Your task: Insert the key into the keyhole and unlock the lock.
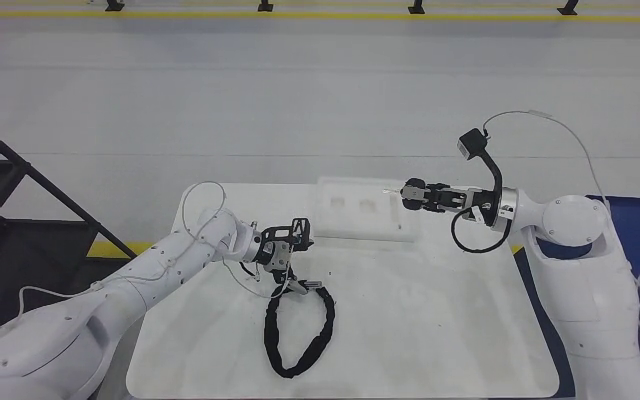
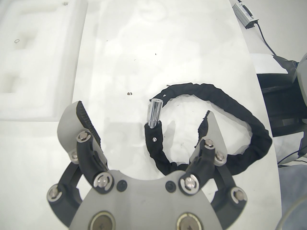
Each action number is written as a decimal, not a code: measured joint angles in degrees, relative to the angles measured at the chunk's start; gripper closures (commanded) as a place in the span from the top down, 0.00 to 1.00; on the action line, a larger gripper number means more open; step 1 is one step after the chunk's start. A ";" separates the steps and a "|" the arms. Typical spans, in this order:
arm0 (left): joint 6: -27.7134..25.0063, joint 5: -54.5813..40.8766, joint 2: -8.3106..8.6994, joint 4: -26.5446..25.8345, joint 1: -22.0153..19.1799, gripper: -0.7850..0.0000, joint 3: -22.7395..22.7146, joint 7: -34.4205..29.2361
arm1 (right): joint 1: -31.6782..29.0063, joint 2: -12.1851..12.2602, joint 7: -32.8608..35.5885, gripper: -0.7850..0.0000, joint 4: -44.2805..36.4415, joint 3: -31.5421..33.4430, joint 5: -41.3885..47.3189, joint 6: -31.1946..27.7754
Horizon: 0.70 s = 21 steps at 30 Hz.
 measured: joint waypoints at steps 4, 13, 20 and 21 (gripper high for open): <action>0.00 0.00 0.00 0.00 0.00 1.00 0.00 0.00 | 0.00 0.00 0.00 0.00 0.00 0.00 0.00 0.00; 3.79 6.52 0.32 0.27 4.06 1.00 -1.48 5.58 | 0.00 0.00 0.00 0.00 0.00 0.00 0.00 0.00; 4.41 17.66 -0.11 2.77 5.64 1.00 -1.72 16.67 | 0.00 0.00 0.00 0.00 0.00 0.00 0.00 0.00; 4.72 19.02 -0.28 2.99 5.76 1.00 -1.61 17.59 | 0.00 0.00 0.00 0.00 0.00 0.00 0.00 0.00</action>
